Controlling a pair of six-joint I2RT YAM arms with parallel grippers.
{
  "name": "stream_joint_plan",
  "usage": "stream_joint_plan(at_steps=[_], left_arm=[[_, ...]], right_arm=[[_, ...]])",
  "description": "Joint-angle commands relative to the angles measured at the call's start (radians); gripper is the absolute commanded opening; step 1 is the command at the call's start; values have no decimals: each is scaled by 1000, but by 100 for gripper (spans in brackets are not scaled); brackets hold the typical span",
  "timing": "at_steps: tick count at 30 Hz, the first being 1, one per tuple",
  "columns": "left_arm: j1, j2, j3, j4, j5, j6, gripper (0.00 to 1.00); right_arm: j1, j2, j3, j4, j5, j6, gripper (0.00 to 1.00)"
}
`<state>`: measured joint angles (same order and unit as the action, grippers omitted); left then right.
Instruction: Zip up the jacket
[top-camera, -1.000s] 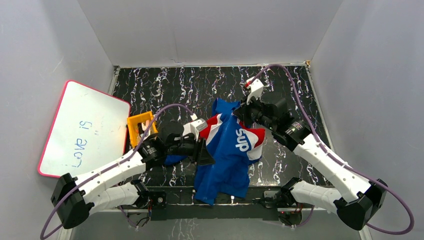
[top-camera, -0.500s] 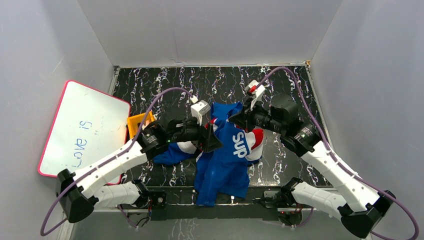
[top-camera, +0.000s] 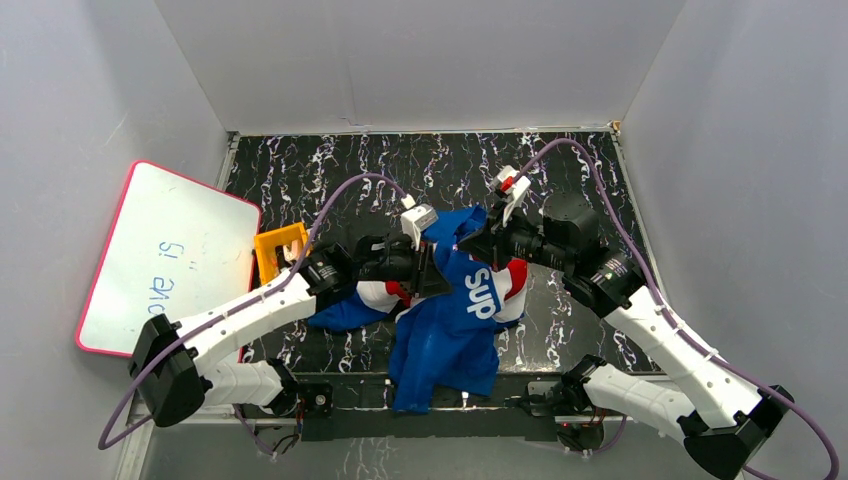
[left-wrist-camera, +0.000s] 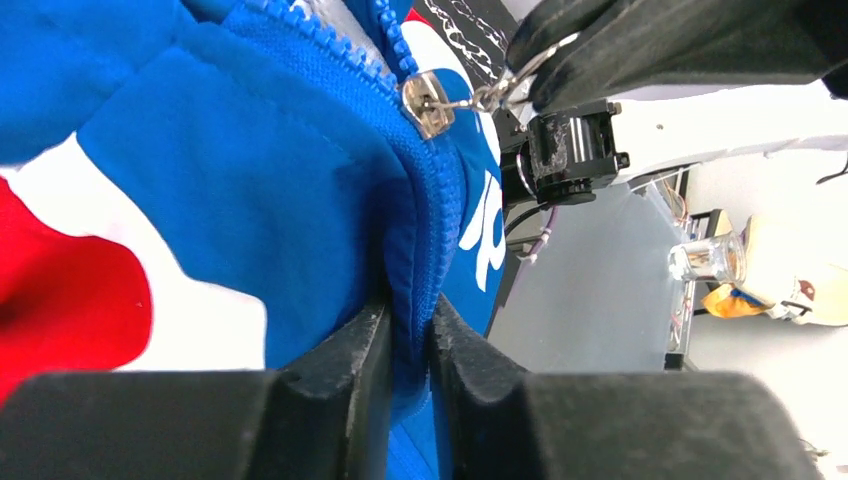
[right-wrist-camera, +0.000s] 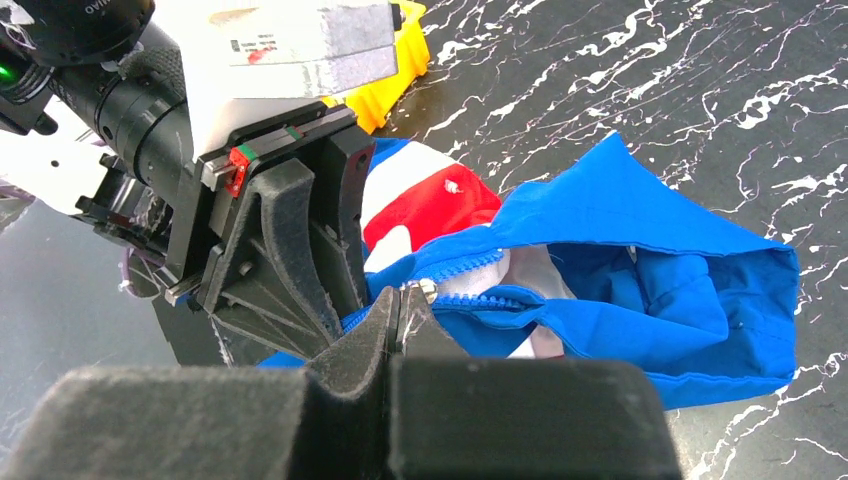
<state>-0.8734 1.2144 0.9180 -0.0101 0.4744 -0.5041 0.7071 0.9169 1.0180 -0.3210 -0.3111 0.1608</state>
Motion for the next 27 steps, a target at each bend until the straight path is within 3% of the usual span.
stream_joint_plan(at_steps=[1,2,27], left_arm=[[-4,-7,-28,57,62,-17,6],[-4,-10,-31,60,66,-19,0],[-8,-107,-186,76,205,-39,0]], right_arm=[[2,-24,16,35,20,1,0],[0,-21,18,30,29,-2,0],[1,46,73,86,525,-25,0]])
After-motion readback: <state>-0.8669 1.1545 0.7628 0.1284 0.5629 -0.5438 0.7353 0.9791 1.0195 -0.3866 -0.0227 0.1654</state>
